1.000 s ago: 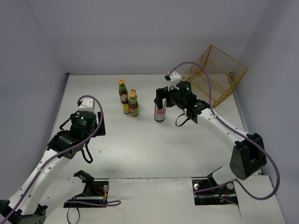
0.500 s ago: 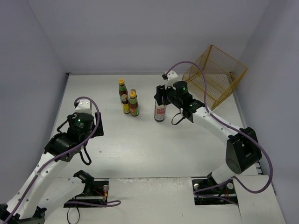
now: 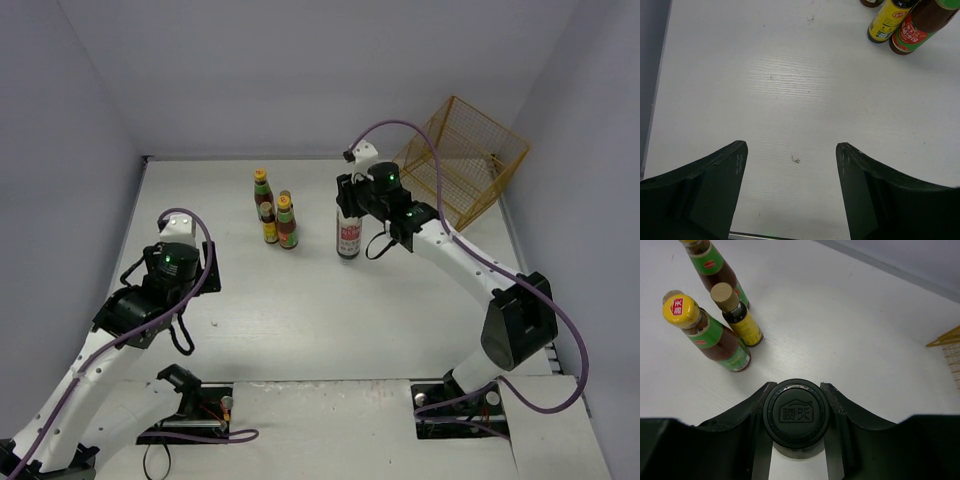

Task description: Organize the condiment bottles

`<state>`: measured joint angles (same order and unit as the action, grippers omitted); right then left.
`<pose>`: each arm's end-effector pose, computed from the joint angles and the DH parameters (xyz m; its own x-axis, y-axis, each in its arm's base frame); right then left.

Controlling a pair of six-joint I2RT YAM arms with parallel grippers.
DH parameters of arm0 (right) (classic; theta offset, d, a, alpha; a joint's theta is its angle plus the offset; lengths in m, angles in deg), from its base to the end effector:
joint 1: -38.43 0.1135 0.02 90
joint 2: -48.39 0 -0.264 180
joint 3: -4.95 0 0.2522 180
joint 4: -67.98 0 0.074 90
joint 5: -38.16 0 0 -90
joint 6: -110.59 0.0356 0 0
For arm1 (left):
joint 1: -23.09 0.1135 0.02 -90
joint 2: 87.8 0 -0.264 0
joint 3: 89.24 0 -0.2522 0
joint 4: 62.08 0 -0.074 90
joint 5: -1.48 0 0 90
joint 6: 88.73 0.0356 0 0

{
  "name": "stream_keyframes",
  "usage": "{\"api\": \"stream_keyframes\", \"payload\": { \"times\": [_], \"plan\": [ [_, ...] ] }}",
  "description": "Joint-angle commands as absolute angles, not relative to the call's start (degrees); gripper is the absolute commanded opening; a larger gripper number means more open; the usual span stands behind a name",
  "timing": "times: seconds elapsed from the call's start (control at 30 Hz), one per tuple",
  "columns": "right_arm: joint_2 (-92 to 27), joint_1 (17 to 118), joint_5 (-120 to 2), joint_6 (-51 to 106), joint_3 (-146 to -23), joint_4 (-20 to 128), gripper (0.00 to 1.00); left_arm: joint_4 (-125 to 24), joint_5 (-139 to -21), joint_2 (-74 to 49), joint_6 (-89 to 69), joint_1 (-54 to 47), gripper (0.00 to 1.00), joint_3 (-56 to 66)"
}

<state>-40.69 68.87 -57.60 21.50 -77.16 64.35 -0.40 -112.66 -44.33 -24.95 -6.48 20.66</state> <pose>0.3203 0.1924 0.3267 -0.1679 -0.0804 -0.9825 -0.5865 0.8092 0.0341 0.1298 -0.0569 0.3470 -0.5184 -0.1694 -0.8382 -0.0779 0.9855 -0.1510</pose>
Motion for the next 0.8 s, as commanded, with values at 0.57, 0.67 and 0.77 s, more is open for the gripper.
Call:
{"api": "stream_keyframes", "payload": {
  "times": [0.57,0.67,0.77],
  "plan": [
    [-49.4,47.4,-53.6,10.0,-126.5,67.0,0.0,-2.8,-112.2,-43.0,-23.1,-6.1,0.71,15.7],
    [-51.4,43.1,-53.9,9.8,-129.5,68.8,0.0,-3.1,-112.2,-41.7,-22.9,-6.1,0.71,13.9],
    [-53.2,38.9,-55.2,11.3,-132.6,69.1,0.0,-3.7,-112.3,-41.3,-22.3,-6.1,0.71,13.3]
  ]
}}
